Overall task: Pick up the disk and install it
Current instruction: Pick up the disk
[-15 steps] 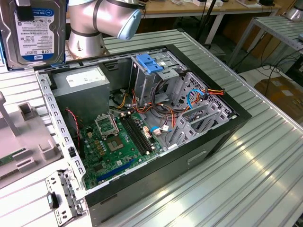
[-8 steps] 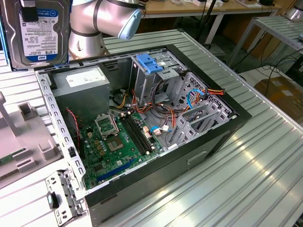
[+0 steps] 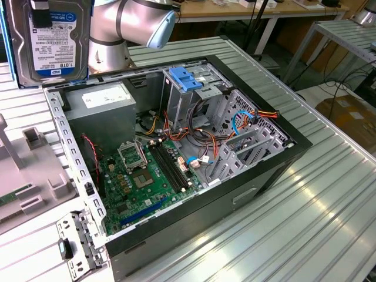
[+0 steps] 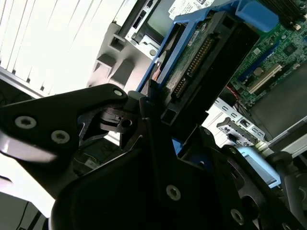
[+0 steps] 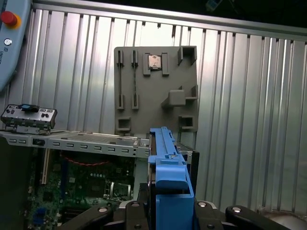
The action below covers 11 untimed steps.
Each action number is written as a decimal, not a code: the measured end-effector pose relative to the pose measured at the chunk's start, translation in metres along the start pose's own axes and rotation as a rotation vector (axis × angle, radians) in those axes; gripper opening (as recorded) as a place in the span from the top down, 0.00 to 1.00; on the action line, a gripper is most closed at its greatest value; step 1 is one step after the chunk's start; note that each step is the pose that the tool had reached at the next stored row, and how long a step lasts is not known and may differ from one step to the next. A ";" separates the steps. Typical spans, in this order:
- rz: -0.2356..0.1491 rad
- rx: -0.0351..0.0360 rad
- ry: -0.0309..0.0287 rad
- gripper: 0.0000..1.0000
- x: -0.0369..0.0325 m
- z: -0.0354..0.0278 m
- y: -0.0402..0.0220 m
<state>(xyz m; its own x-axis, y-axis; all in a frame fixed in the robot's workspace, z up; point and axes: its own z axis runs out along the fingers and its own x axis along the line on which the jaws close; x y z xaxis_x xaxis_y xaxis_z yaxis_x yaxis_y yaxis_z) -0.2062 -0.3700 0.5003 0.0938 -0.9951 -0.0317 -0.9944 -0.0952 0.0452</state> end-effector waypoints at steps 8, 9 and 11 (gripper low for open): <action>0.000 0.0000 0.0000 0.64 0.0040 -0.0003 -0.0042; 0.000 0.0000 0.0000 0.64 0.0044 -0.0003 -0.0045; 0.000 0.0000 0.0000 0.64 0.0056 -0.0004 -0.0057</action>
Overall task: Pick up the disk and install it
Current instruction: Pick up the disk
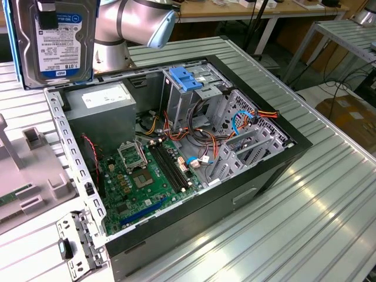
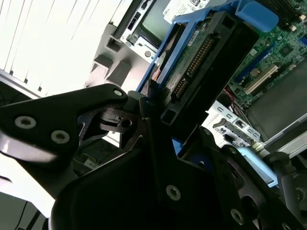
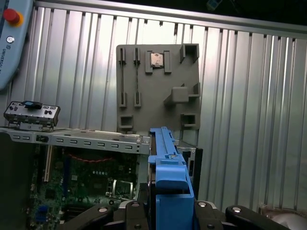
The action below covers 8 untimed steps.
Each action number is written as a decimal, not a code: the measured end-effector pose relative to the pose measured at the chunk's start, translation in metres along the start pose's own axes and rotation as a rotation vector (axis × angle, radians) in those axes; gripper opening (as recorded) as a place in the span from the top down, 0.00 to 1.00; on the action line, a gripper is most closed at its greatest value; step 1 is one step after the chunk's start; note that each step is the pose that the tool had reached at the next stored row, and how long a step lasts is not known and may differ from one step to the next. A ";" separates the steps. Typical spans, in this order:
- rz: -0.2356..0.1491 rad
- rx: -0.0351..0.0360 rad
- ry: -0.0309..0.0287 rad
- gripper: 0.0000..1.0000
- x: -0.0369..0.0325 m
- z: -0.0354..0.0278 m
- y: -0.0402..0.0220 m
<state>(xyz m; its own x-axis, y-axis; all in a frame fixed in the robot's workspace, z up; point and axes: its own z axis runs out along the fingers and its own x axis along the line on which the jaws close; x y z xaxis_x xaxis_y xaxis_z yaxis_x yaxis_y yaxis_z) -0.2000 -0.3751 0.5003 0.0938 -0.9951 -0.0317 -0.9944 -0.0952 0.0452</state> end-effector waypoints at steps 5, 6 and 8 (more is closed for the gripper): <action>0.000 0.0001 0.0000 0.64 0.0036 -0.0002 -0.0034; 0.000 0.0000 0.0000 0.64 0.0045 -0.0004 -0.0042; 0.000 0.0000 0.0000 0.64 0.0060 -0.0004 -0.0054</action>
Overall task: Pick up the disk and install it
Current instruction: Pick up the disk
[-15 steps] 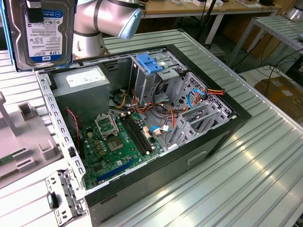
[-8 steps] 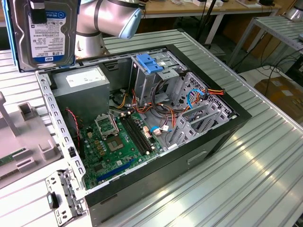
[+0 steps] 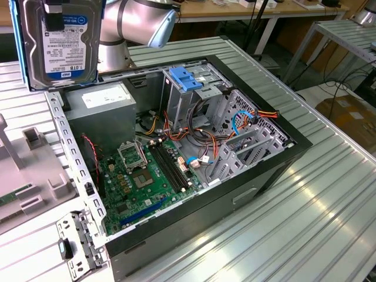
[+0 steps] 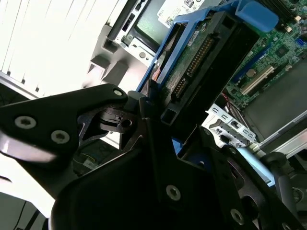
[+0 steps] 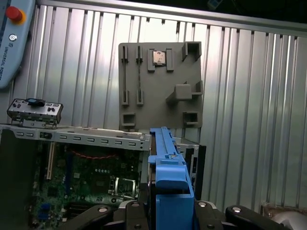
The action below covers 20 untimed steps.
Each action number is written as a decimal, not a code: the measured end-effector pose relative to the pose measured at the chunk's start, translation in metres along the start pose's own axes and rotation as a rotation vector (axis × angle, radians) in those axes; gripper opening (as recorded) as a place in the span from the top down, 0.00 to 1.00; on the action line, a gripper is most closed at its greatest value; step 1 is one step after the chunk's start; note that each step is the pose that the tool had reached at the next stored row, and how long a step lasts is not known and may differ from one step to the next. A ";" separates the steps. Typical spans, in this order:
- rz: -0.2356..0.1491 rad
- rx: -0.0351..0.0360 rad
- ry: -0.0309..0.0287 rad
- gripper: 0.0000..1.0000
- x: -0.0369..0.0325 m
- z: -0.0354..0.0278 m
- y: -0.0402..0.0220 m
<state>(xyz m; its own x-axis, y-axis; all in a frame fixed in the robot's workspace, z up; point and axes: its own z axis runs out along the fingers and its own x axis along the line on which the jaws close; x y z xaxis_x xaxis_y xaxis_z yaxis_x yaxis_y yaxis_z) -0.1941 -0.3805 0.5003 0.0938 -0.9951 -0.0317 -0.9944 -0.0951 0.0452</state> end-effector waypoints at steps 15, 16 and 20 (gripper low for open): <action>0.000 -0.0002 -0.0001 0.64 0.0133 -0.0007 -0.0101; 0.000 -0.0002 -0.0001 0.64 0.0144 -0.0007 -0.0109; 0.000 -0.0002 -0.0001 0.64 0.0167 -0.0008 -0.0129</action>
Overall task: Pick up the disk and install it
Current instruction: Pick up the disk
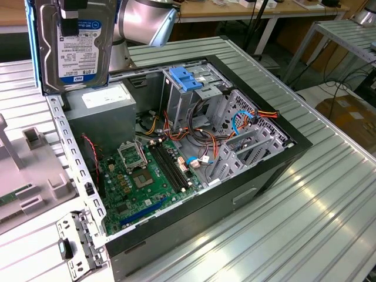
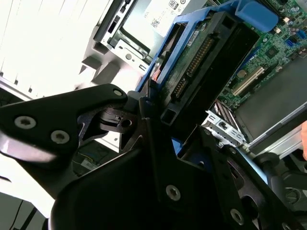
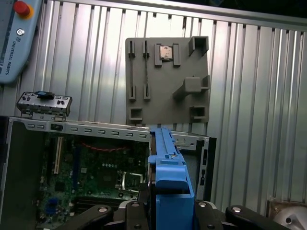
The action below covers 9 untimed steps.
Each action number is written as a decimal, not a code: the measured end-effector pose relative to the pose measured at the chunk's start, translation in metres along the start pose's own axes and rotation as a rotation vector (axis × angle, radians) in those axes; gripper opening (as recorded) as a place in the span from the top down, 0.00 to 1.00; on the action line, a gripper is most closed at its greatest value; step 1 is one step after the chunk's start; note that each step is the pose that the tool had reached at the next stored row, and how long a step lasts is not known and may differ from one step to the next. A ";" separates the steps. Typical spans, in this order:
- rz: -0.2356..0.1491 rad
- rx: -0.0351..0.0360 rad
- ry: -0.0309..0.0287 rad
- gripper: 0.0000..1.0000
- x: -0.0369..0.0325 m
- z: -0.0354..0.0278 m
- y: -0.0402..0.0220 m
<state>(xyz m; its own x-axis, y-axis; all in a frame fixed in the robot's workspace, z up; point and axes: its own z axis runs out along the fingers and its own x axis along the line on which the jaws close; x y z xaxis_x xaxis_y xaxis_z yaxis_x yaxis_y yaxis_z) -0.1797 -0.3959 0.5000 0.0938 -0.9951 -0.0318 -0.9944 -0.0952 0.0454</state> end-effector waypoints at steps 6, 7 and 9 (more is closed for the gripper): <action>0.000 0.0000 0.0000 0.64 0.0034 -0.0001 -0.0035; 0.000 -0.0001 0.0000 0.64 0.0041 -0.0002 -0.0043; 0.000 -0.0001 0.0000 0.64 0.0058 -0.0003 -0.0062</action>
<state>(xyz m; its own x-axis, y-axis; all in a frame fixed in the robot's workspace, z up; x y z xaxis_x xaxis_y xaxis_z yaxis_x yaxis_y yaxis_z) -0.1730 -0.4011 0.4999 0.0938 -0.9951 -0.0318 -0.9944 -0.0952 0.0454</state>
